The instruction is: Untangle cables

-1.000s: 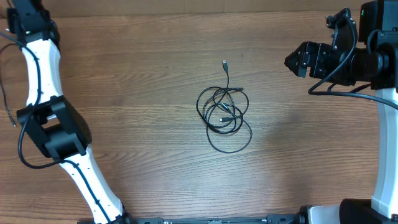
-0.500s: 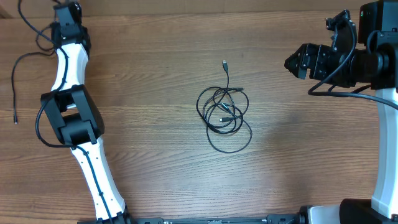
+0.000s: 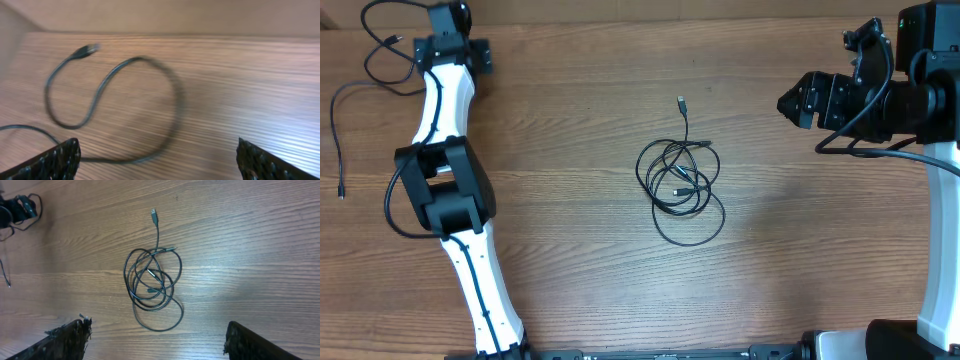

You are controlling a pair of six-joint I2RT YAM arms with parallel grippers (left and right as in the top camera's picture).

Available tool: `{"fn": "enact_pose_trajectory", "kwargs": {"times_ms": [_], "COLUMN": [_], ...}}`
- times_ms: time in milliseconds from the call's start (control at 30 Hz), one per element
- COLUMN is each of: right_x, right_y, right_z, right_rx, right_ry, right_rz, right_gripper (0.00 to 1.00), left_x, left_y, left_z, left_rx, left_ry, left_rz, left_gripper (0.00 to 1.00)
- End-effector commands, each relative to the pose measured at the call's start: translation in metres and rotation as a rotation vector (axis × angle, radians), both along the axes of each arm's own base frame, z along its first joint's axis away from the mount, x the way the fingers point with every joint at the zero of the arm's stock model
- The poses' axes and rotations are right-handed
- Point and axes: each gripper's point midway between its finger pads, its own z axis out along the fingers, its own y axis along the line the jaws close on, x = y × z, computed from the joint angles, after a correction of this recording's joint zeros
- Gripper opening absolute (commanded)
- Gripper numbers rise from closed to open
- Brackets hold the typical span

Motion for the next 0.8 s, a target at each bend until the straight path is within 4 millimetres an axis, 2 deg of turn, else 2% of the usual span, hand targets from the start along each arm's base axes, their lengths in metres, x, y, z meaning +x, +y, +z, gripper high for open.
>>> {"fn": "enact_pose_trajectory", "kwargs": {"times_ms": [0, 67, 133, 267, 433, 567, 600, 767], "right_x": [0.0, 0.0, 0.0, -0.001, -0.003, -0.003, -0.003, -0.001], "right_y": [-0.001, -0.001, -0.001, -0.001, -0.001, -0.001, -0.001, -0.001], "right_z": [0.0, 0.0, 0.0, 0.0, -0.001, -0.001, -0.001, 0.0], "right_rx": [-0.004, -0.003, -0.003, -0.005, -0.006, -0.006, -0.006, -0.006], "right_ry": [-0.005, -0.005, -0.005, 0.0, 0.006, 0.006, 0.005, -0.002], "right_rz": [0.004, 0.004, 0.004, 0.007, 0.01, 0.01, 0.01, 0.01], "right_gripper": [0.87, 0.87, 0.87, 0.87, 0.87, 0.87, 0.87, 0.87], "left_x": [-0.008, -0.025, -0.045, -0.091, -0.157, -0.19, -0.203, -0.229], "left_y": [-0.039, -0.042, -0.039, -0.02, 0.038, 0.078, 0.093, 0.128], "left_z": [0.098, 0.102, 0.097, 0.067, 0.031, 0.016, 0.009, -0.01], "left_rx": [-0.281, -0.351, -0.376, -0.419, -0.498, -0.548, -0.563, -0.565], "left_ry": [-0.188, -0.155, -0.088, 0.095, 0.225, 0.251, 0.262, 0.303], "left_rz": [-0.039, 0.011, 0.056, 0.157, 0.508, 0.664, 0.708, 0.776], "left_gripper": [1.0, 1.0, 1.0, 1.0, 1.0, 1.0, 1.0, 1.0]}}
